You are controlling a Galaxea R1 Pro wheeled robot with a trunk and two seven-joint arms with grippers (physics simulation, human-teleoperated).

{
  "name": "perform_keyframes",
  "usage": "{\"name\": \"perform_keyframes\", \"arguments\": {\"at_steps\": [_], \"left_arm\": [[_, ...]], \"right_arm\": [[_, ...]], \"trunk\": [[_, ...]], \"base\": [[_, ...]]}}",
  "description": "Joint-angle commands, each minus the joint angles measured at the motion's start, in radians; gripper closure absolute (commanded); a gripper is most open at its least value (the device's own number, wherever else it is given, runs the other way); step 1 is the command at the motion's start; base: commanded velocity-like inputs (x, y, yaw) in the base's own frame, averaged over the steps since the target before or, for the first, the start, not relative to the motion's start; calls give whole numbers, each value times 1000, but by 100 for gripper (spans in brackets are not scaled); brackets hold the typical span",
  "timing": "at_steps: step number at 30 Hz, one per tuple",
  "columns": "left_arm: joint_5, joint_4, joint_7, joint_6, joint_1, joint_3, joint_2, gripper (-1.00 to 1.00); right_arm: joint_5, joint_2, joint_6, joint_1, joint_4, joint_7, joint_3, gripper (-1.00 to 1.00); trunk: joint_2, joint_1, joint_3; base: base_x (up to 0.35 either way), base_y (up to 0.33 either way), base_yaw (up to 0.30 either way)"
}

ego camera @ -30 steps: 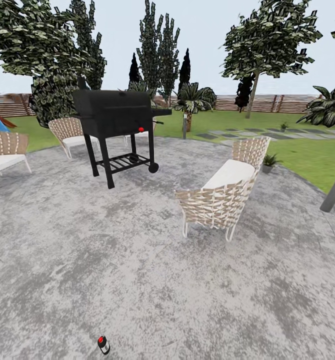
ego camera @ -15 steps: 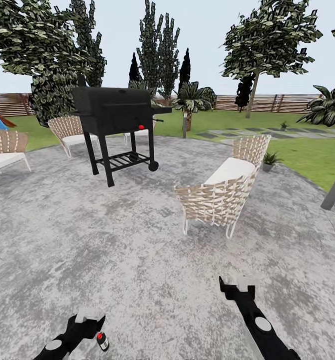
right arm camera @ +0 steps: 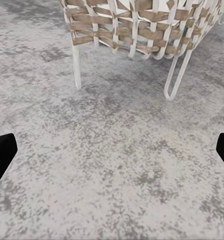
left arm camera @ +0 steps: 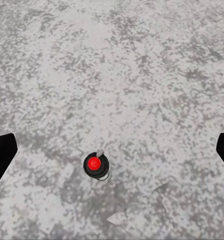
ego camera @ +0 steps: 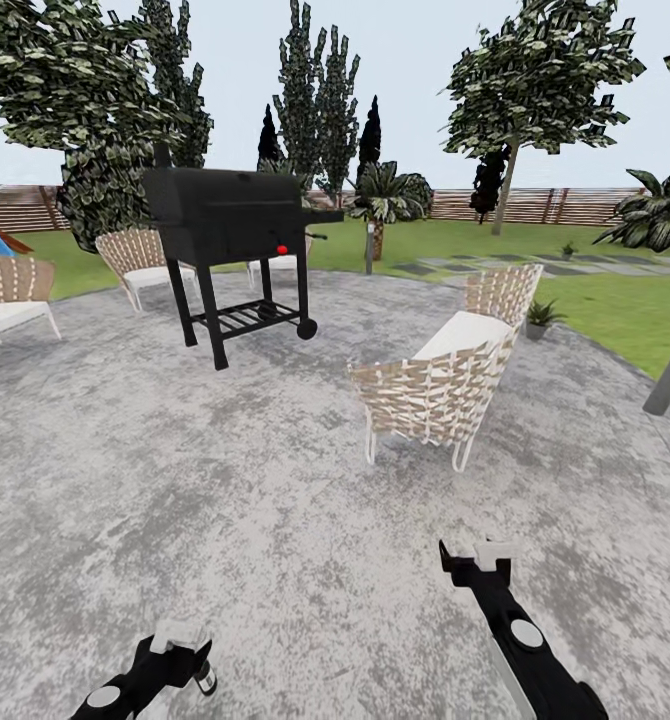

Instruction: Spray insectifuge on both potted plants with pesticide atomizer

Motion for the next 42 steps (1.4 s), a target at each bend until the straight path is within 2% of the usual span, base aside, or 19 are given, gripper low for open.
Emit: {"name": "perform_keyframes", "arguments": {"at_steps": [1,20,42], "left_arm": [[-4,1,-1,-4,-1,-1,0,-100],[-4,1,-1,-8,-1,0,2,-100],[-4,1,-1,-9,-2,-1,0,-100]], "right_arm": [[1,0,-3,-1,0,0,0,-100],[0,0,-5,-1,-5,-2,-4,-100],[0,0,-4,-1,-4,-2,-6,-100]], "trunk": [[-8,4,-4],[-141,77,-65],[-295,161,-160]], "base": [[0,0,0],[0,0,0],[0,0,0]]}}
